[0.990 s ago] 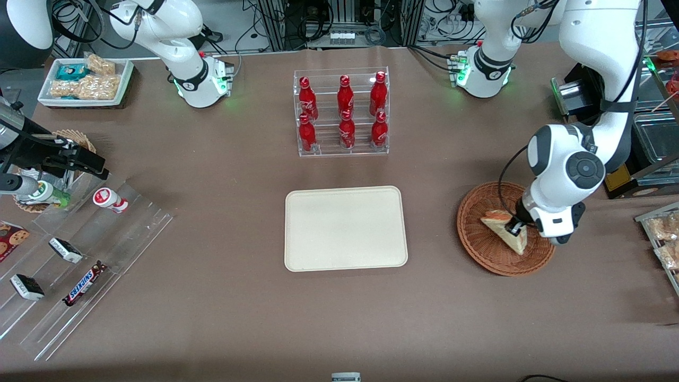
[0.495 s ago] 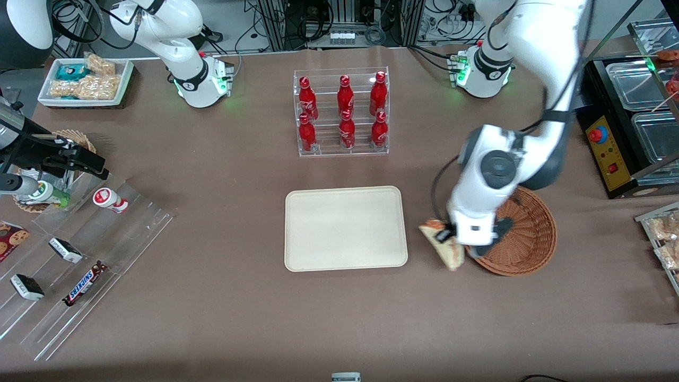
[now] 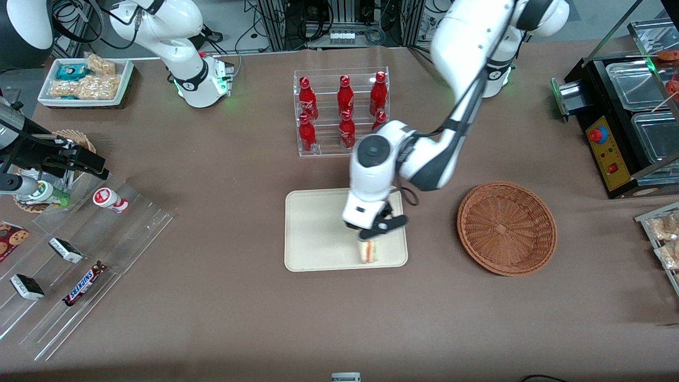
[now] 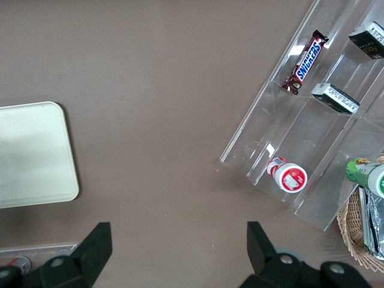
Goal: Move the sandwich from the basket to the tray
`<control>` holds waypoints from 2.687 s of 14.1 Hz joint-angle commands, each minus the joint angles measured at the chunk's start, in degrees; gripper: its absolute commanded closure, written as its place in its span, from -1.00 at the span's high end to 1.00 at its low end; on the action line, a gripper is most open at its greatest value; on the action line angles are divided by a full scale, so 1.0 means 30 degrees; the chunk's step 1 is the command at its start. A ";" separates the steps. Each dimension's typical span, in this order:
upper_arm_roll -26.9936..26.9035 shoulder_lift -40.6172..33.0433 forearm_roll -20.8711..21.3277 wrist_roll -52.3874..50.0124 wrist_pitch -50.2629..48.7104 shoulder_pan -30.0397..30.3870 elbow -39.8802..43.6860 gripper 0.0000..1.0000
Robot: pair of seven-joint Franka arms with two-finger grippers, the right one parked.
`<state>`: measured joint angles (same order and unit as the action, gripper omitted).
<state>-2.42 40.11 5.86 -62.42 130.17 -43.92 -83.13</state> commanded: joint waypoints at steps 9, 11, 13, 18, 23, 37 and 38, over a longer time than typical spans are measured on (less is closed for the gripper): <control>-0.0337 0.0992 0.1121 -0.0258 -0.0206 -0.1299 0.1547 1.00; -0.0366 -0.0588 0.1151 -0.0026 -0.1020 -0.1153 0.1547 1.00; -0.0395 -0.2551 0.0975 0.0064 -0.2136 -0.0657 0.1227 1.00; -0.0483 -0.7006 0.0976 0.1927 -0.5145 0.1334 -0.1788 1.00; -0.0454 -0.9467 0.0068 0.7520 -0.7881 0.5549 -0.3865 1.00; -0.0396 -1.5715 -0.2100 2.3752 -1.2623 1.3522 -0.5051 1.00; -0.0395 -1.5482 -0.2130 2.4490 -1.3266 1.3641 -0.4117 1.00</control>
<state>-4.65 -6.40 0.65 5.69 93.71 -4.89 -99.22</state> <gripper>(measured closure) 0.000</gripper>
